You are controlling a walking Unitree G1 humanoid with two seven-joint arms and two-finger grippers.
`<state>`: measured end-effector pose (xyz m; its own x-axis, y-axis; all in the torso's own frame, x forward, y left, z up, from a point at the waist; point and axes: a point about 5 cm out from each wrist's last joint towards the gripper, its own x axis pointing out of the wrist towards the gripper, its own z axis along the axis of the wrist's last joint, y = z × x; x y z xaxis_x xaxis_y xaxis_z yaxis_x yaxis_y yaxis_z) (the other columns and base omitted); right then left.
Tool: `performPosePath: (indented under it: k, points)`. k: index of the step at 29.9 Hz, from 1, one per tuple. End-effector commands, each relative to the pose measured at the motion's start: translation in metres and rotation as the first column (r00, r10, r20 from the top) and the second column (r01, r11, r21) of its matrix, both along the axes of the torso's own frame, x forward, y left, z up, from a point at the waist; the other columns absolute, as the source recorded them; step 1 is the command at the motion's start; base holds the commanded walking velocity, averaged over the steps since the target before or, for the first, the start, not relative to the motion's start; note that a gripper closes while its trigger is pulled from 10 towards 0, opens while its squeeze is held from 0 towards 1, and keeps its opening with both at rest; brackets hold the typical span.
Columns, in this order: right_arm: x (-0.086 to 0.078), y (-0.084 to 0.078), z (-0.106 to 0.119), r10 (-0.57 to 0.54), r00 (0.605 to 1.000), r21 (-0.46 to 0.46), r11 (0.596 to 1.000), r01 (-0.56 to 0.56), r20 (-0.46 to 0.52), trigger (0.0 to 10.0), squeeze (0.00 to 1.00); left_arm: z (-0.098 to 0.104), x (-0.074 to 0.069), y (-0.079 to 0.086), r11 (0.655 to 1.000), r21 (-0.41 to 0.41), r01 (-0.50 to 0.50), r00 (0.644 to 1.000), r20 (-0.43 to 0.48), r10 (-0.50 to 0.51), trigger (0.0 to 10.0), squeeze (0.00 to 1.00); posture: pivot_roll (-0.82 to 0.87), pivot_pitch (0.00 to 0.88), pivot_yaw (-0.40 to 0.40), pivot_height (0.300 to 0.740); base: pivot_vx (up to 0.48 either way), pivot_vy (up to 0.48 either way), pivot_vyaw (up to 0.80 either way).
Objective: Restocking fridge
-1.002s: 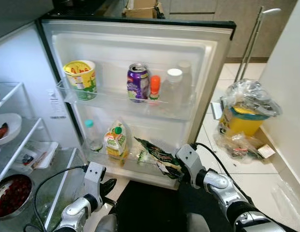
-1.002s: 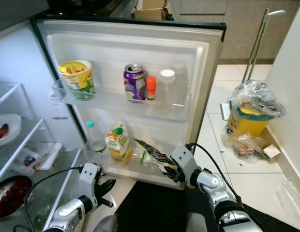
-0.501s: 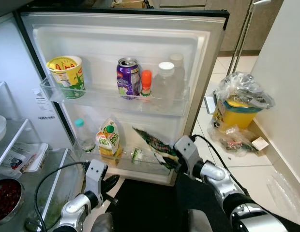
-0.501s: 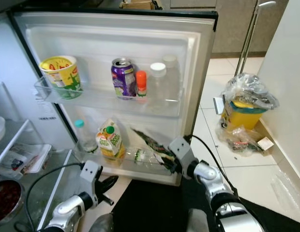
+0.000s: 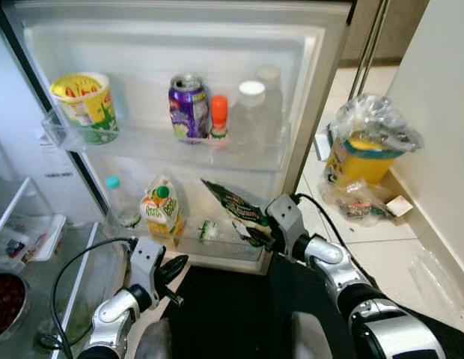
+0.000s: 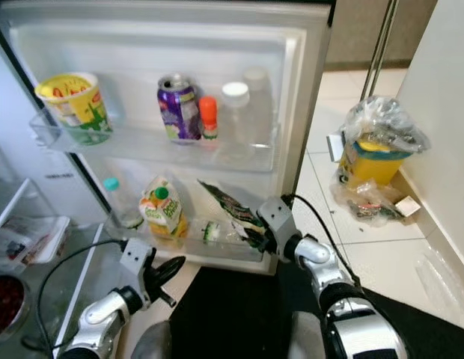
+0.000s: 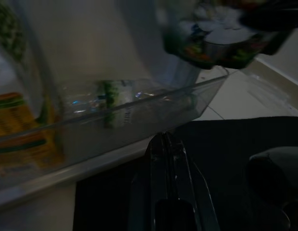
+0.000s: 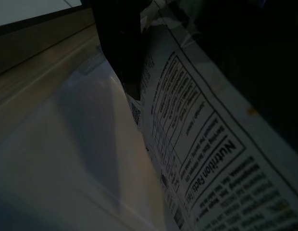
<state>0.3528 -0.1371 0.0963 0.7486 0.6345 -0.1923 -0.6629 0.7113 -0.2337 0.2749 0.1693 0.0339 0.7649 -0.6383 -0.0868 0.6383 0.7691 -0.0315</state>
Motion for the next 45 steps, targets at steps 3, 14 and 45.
performPosePath:
  k: [3, 14, 45]
  points:
    - [0.005, 0.001, 0.006, -0.025, 1.000, 0.024, 0.999, 0.025, 0.006, 10.0, 0.00, 0.000, -0.008, 0.002, 1.000, -0.010, 0.010, 1.000, 0.001, -0.010, 10.0, 0.00, 0.06, 0.258, 0.013, 0.452, 0.000, 0.000, 0.00]
    - [0.019, 0.009, 0.031, -0.026, 0.997, 0.045, 0.999, 0.022, 0.071, 10.0, 0.00, 0.017, -0.023, 0.000, 0.999, -0.031, 0.040, 0.998, 0.054, -0.039, 10.0, 0.00, 0.10, 0.349, 0.016, 0.452, 0.000, 0.000, 0.00]
    - [0.038, 0.028, 0.075, -0.080, 0.977, 0.098, 0.993, 0.061, 0.199, 10.0, 0.00, 0.070, -0.038, -0.021, 0.990, -0.066, 0.121, 0.986, 0.128, -0.112, 10.0, 0.00, 0.18, 0.467, 0.043, 0.452, 0.000, 0.000, 0.00]
